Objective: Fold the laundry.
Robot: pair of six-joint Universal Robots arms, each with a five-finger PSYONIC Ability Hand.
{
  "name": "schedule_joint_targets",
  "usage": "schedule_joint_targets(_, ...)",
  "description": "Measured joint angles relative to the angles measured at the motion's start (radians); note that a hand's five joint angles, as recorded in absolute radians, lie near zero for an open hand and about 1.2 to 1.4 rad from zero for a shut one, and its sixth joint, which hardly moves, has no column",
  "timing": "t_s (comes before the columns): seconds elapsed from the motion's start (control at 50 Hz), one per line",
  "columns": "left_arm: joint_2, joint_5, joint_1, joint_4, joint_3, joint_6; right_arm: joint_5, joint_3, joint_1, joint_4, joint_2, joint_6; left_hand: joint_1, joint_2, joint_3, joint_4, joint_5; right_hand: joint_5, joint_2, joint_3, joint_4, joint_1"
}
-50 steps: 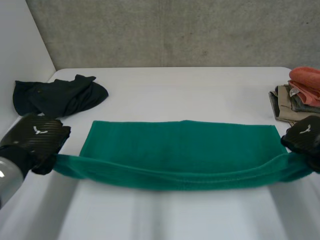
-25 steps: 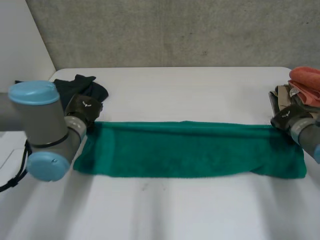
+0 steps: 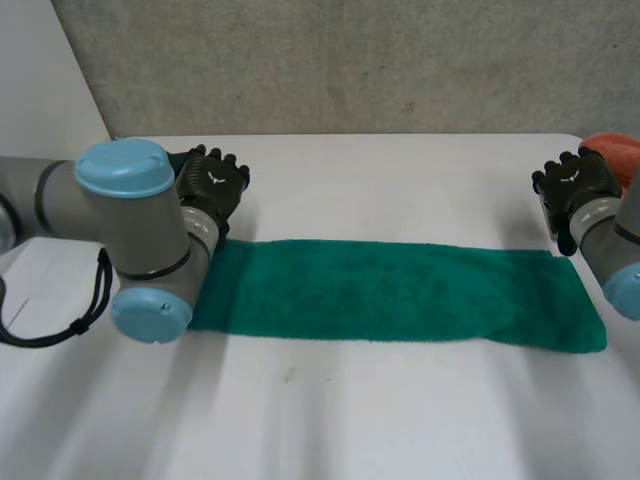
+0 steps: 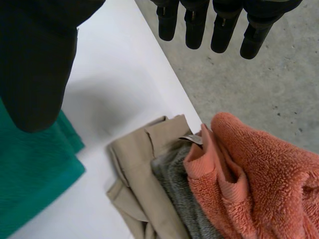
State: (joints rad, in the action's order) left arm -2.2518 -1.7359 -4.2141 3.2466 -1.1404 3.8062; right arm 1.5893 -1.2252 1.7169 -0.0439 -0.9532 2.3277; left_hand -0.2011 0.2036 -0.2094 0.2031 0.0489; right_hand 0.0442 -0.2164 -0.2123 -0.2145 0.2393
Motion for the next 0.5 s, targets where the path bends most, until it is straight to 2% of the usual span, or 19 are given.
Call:
schedule_joint_targets(0.1, 0.126, -0.021, 0.014, -0.001, -0.143, -0.009, -0.067, -0.133, -0.016, 0.042, -0.111, 0.035, 0.000, 0.000, 0.000, 0.000, 0.000, 0.000, 0.000, 0.000, 0.000, 0.000)
schedule_joint_targets(0.24, 0.292, -0.012, 0.014, 0.056, -0.378, -0.015, -0.194, -0.364, -0.138, 0.128, -0.270, 0.095, 0.000, 0.000, 0.000, 0.000, 0.000, 0.078, -0.075, -0.078, -0.073, 0.031)
schedule_joint_targets(0.26, 0.292, -0.012, 0.014, 0.056, -0.378, -0.015, -0.194, -0.364, -0.138, 0.128, -0.270, 0.095, 0.000, 0.000, 0.000, 0.000, 0.000, 0.078, -0.075, -0.078, -0.073, 0.031)
schedule_joint_targets(0.34, 0.352, 0.016, 0.006, 0.137, -0.491, -0.015, -0.288, -0.498, -0.225, 0.103, -0.300, 0.123, 0.000, 0.000, 0.000, 0.000, 0.000, 0.132, -0.106, -0.126, -0.126, 0.083)
schedule_joint_targets(0.5, 0.361, 0.039, -0.006, 0.200, -0.539, -0.031, -0.341, -0.579, -0.290, -0.007, -0.266, 0.127, 0.000, 0.000, 0.000, 0.000, 0.000, 0.153, -0.116, -0.147, -0.139, 0.110)
